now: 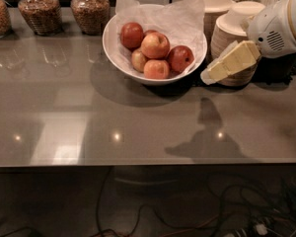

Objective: Pick apple from white bowl

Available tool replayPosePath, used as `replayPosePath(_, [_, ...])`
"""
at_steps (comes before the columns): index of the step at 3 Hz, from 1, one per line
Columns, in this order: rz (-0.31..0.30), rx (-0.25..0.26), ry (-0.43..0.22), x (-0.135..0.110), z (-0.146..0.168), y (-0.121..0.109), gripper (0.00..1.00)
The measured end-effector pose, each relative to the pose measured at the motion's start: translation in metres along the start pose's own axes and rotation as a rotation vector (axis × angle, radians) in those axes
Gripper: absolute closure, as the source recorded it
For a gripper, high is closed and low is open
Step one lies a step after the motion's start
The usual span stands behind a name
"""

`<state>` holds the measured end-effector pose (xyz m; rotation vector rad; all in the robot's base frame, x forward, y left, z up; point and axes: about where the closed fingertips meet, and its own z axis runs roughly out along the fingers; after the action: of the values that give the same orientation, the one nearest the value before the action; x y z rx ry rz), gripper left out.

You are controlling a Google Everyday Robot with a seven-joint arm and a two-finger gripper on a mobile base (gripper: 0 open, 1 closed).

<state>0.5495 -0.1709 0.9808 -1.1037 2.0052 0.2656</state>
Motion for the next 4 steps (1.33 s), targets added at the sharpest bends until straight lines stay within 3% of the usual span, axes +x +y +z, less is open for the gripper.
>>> replayPosePath(1, [0.0, 0.0, 0.0, 0.0, 0.0, 0.0, 0.0])
replayPosePath(2, [0.002, 0.022, -0.073, -0.011, 0.01, -0.002, 0.0])
replayPosePath(3, [0.002, 0.036, -0.231, -0.047, 0.04, -0.003, 0.0])
replayPosePath(4, [-0.008, 0.018, -0.347, -0.082, 0.067, 0.001, 0.0])
